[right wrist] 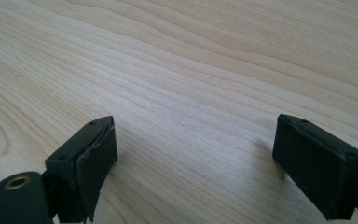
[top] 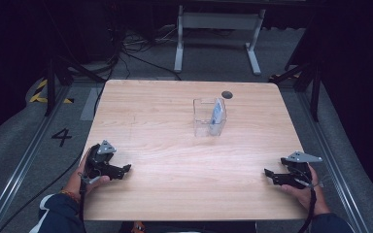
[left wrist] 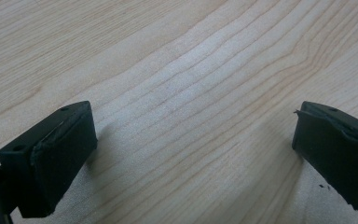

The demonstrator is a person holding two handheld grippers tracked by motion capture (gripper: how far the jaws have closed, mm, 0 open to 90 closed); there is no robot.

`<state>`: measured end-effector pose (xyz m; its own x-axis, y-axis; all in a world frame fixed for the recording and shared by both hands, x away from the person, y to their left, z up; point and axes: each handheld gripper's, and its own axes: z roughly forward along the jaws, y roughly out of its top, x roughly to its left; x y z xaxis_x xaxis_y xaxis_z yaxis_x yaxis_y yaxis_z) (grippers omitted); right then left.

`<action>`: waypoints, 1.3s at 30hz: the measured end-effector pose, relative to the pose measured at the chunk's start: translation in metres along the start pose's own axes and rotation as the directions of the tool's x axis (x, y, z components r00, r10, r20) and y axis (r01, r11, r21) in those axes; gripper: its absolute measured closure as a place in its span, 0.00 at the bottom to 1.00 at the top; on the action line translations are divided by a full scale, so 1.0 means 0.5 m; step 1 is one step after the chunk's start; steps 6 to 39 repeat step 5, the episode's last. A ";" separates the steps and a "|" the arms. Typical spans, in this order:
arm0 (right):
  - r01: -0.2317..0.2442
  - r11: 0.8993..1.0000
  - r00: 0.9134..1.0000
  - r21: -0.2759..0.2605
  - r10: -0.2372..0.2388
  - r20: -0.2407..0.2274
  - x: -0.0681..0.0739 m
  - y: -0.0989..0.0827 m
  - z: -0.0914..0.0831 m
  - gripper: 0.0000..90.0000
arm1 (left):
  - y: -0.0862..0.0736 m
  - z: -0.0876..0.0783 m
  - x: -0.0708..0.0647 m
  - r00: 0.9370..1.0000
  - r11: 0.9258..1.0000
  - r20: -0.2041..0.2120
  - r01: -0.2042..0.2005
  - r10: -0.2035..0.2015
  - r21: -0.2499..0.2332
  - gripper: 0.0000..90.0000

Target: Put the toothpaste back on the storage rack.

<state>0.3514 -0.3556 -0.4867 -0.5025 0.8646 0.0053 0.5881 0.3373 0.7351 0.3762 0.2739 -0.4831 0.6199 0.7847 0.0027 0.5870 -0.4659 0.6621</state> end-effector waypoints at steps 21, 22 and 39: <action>-0.001 1.000 1.000 0.000 0.001 0.000 0.000 0.000 0.000 0.16 | 0.000 0.000 0.000 1.000 1.000 0.000 0.000 0.000 0.000 0.00; -0.001 1.000 1.000 0.000 0.001 0.000 0.000 0.000 0.000 0.16 | 0.000 0.000 0.000 1.000 1.000 0.000 0.000 0.000 0.000 0.00; -0.001 1.000 1.000 0.000 0.001 0.000 0.000 0.000 0.000 0.16 | 0.000 0.000 0.000 1.000 1.000 0.000 0.000 0.000 0.000 0.00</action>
